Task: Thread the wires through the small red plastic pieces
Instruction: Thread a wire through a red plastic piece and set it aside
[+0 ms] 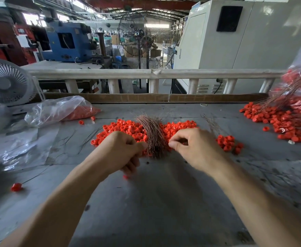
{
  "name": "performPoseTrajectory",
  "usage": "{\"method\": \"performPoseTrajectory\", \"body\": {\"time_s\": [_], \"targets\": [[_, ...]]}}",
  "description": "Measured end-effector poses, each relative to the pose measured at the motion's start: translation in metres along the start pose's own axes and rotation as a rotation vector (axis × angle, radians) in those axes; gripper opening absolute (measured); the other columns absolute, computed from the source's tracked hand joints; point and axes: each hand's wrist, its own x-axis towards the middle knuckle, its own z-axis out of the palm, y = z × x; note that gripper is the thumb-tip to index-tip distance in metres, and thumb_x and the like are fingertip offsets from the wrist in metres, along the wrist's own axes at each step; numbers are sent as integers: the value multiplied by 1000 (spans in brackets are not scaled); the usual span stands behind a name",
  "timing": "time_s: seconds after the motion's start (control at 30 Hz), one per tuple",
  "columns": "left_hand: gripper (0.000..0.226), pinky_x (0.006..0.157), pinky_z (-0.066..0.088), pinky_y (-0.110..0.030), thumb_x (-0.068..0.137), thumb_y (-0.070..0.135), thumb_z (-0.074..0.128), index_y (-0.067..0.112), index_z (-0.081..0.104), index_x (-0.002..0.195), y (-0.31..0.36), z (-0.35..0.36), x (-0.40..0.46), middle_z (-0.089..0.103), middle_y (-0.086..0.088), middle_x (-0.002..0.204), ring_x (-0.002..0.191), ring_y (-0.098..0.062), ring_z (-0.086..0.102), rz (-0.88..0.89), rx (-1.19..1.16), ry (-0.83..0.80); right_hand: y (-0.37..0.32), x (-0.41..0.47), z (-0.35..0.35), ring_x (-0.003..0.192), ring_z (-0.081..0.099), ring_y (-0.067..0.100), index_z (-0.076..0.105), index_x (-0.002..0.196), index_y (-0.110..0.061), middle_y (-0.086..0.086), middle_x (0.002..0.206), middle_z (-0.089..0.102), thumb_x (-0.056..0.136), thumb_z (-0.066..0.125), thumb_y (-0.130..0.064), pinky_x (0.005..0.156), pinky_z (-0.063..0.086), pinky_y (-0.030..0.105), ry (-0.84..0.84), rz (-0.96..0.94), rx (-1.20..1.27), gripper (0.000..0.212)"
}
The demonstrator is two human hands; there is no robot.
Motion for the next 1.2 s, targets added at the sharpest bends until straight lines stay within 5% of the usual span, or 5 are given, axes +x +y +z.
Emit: {"method": "performPoseTrajectory", "body": {"time_s": [0.13, 0.27, 0.57, 1.0, 1.2], "targets": [[28, 63, 61, -32, 96, 24, 70, 6, 71, 75, 1, 1, 5, 74, -10, 69, 66, -22, 75, 124, -160, 174, 3, 1, 4, 70, 63, -2, 77, 88, -32, -20, 75, 70, 90, 75, -31, 70, 54, 26, 7, 21, 17, 2], [31, 41, 38, -19, 91, 38, 73, 17, 70, 69, -4, -3, 9, 67, 5, 58, 43, 0, 52, 156, 114, 294, 1, 0, 11, 80, 62, -1, 76, 93, -32, -19, 85, 71, 89, 76, -29, 79, 54, 28, 5, 6, 24, 5], [20, 54, 38, -26, 77, 37, 86, 29, 67, 77, -18, -3, 12, 64, 12, 72, 67, -6, 58, 127, 537, 290, -6, 4, 21, 92, 61, 12, 69, 112, -27, -13, 98, 64, 91, 74, -21, 82, 52, 36, 10, -91, -106, 22], [17, 62, 35, -30, 84, 28, 79, 31, 64, 92, -28, -2, 18, 54, 17, 82, 81, -11, 52, 150, 591, 387, -8, 6, 20, 91, 61, 15, 73, 96, -22, -10, 94, 64, 94, 71, -23, 78, 52, 39, 59, -206, -67, 3], [11, 67, 46, -31, 84, 29, 78, 29, 67, 85, -28, -2, 19, 59, 15, 80, 81, -11, 55, 156, 644, 392, -13, 3, 12, 77, 62, -1, 72, 90, -21, -17, 80, 66, 92, 72, -14, 70, 44, 12, 139, -177, 224, 8]]}}
